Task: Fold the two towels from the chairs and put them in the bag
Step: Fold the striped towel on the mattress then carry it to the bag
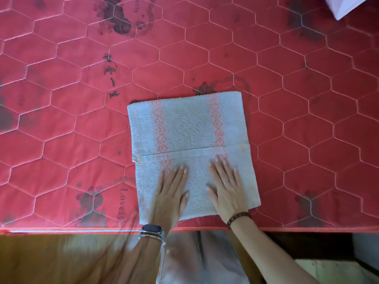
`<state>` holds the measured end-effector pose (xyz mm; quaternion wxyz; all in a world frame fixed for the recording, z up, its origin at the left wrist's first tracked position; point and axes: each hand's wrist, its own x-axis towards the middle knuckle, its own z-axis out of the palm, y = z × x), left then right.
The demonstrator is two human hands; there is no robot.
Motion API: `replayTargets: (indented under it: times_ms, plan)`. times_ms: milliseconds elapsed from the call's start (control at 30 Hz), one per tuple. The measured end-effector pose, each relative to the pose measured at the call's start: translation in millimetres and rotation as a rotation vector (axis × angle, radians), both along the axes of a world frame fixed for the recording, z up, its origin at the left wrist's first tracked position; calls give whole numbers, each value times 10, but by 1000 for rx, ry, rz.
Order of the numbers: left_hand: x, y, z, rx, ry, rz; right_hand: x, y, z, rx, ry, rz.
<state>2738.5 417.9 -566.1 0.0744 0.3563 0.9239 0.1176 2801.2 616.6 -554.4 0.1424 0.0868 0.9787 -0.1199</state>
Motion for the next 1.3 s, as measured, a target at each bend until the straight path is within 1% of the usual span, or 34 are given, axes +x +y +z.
replayTargets:
  times_ms: [133, 300, 400, 500, 633, 733, 833, 967, 1133, 1300]
  plan:
    - [-96, -295, -3, -2, 10, 13, 186, 288, 29, 44, -40, -29]
    - [-213, -616, 29, -33, 14, -76, 255, 421, 108, 39, -74, -18]
    - [-198, -733, 115, -40, -56, -112, 258, 437, 227, -31, -84, -6]
    - [-117, -833, 263, -48, -135, -143, 348, 474, 352, -120, -135, 36]
    - [-37, -958, 395, -60, -213, -141, 504, 549, 451, -131, -218, 45]
    - [-6, -1057, 384, -46, -207, -134, 539, 584, 496, -123, -192, -6]
    - [-14, -1116, 343, 15, -174, -119, 544, 627, 501, -88, -146, -44]
    - [-33, -1086, 284, 81, -140, -99, 499, 676, 503, -115, -90, -78]
    - [-37, -1049, 231, 124, -167, -4, 461, 702, 531, -162, -47, -124]
    - [47, -1064, 332, 180, -232, 65, 459, 715, 572, -241, -67, -175]
